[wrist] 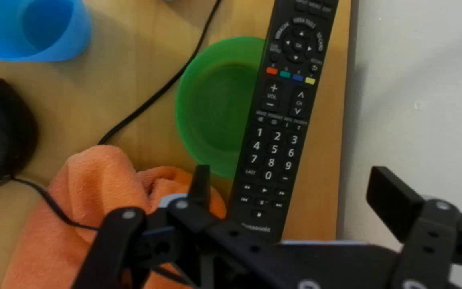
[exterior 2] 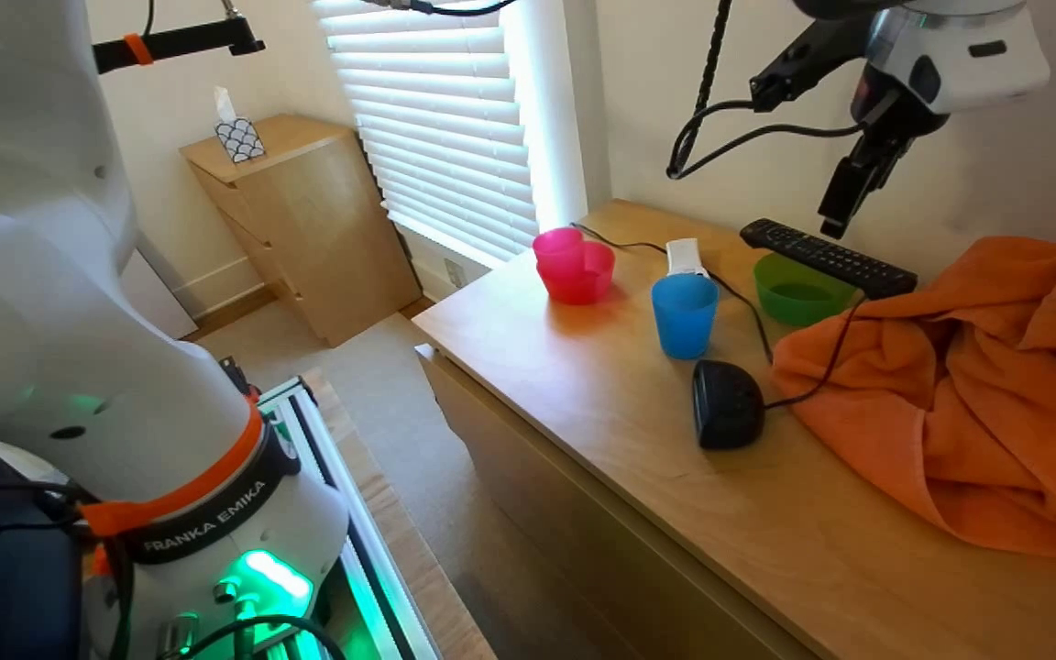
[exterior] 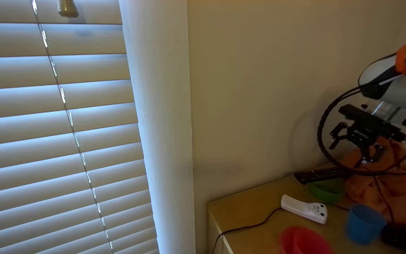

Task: Pick up the black remote and put it on the left side of the top of the chest of drawers

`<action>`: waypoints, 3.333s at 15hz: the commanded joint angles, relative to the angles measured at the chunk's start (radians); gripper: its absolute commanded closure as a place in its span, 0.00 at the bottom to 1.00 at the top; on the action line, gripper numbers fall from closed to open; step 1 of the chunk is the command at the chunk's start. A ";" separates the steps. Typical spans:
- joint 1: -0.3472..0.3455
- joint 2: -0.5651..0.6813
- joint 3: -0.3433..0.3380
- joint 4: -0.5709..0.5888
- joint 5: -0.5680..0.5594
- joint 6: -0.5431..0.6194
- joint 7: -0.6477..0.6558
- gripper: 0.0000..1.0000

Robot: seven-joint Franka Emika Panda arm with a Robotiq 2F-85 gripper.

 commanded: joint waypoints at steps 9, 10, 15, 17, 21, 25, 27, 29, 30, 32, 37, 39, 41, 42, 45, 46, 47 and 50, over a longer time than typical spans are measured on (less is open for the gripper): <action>0.054 0.229 0.051 0.201 -0.010 0.034 0.185 0.00; 0.055 0.234 0.054 0.208 -0.011 0.024 0.196 0.00; 0.050 0.233 0.072 0.224 -0.006 -0.043 0.219 0.00; 0.045 0.229 0.076 0.228 -0.002 -0.083 0.223 0.00; 0.063 0.246 0.055 0.243 -0.024 -0.091 0.291 0.00; 0.064 0.267 0.049 0.254 -0.041 -0.121 0.364 0.00; 0.066 0.262 0.044 0.251 -0.053 -0.154 0.395 0.00; 0.068 0.259 0.039 0.247 -0.068 -0.167 0.425 0.00; 0.067 0.259 0.037 0.248 -0.073 -0.168 0.436 0.10; 0.065 0.258 0.036 0.247 -0.080 -0.166 0.452 0.34; 0.067 0.241 0.024 0.235 -0.104 -0.149 0.488 0.74; 0.070 0.232 0.016 0.229 -0.118 -0.146 0.503 0.82; 0.076 0.218 0.011 0.217 -0.134 -0.142 0.516 0.82; 0.082 0.206 0.007 0.208 -0.146 -0.139 0.527 0.82; 0.103 0.152 0.003 0.176 -0.181 -0.120 0.534 0.82; 0.107 0.138 0.011 0.177 -0.192 -0.124 0.515 0.82; 0.113 0.126 0.017 0.181 -0.203 -0.134 0.506 0.82; 0.127 0.076 0.053 0.162 -0.206 -0.139 0.437 0.82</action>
